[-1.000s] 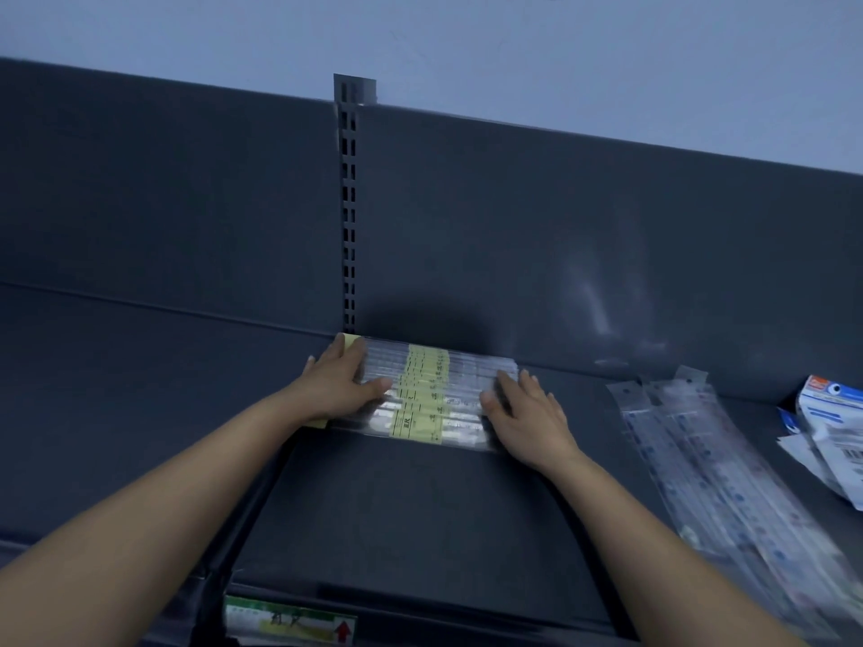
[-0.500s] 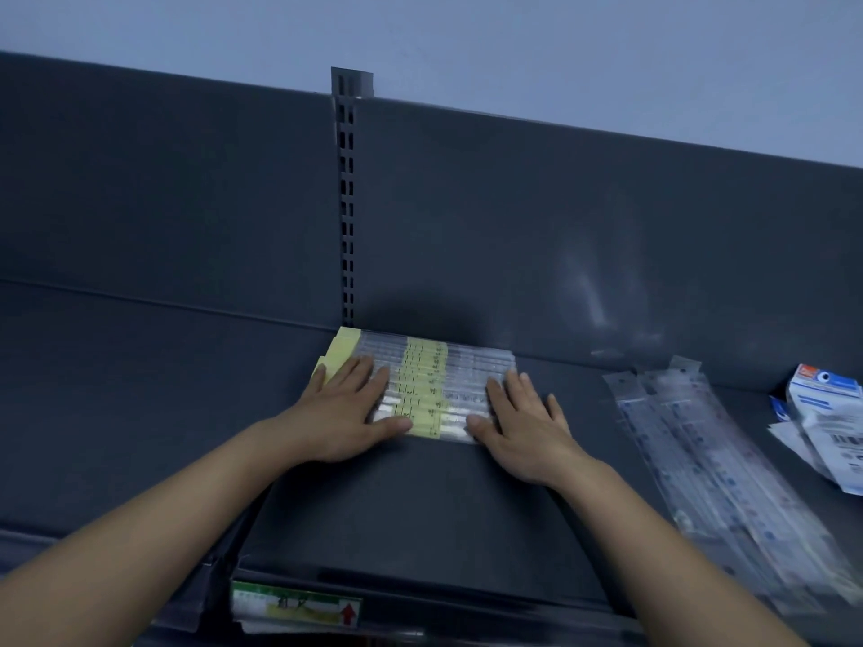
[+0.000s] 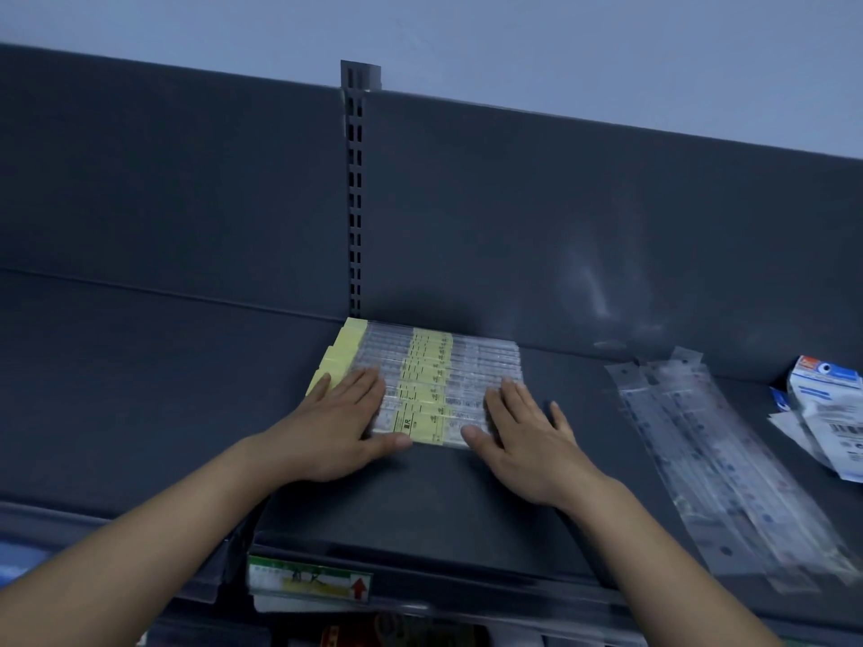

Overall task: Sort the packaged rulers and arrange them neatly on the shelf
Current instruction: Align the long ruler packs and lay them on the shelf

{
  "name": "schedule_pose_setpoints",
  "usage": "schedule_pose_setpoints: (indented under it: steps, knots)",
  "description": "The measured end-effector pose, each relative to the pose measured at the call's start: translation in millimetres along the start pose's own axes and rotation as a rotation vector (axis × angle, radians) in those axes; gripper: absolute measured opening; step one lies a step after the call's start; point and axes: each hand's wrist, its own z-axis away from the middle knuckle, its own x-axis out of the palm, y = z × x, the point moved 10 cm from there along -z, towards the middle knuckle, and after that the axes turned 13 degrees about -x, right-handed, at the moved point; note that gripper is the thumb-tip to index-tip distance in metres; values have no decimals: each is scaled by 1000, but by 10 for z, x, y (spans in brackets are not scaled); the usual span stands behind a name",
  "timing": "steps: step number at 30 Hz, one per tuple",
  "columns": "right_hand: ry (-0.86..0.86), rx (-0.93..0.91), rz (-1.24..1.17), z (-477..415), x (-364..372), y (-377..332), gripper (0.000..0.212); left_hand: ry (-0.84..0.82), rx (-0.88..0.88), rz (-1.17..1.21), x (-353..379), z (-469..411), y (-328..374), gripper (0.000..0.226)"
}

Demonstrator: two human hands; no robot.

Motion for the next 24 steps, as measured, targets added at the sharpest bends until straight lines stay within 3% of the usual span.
schedule_pose_setpoints:
  steps: [8,13,15,19,24]
  knots:
    - [-135,-38,38,135,32,-72,79,-55,42,27,46,153,-1,112]
    - [87,0,-75,-11,-268,-42,65,184,13,237,-312,-87,-125,92]
    - [140,42,-107,-128,-295,29,66,141,-71,158,-272,-237,-179,88]
    - [76,92,-105,-276,-111,156,74,-5,-98,53,-170,-337,-202,115]
    - [103,80,-117,-308,-99,211,69,-8,-63,95,-149,-304,-248,103]
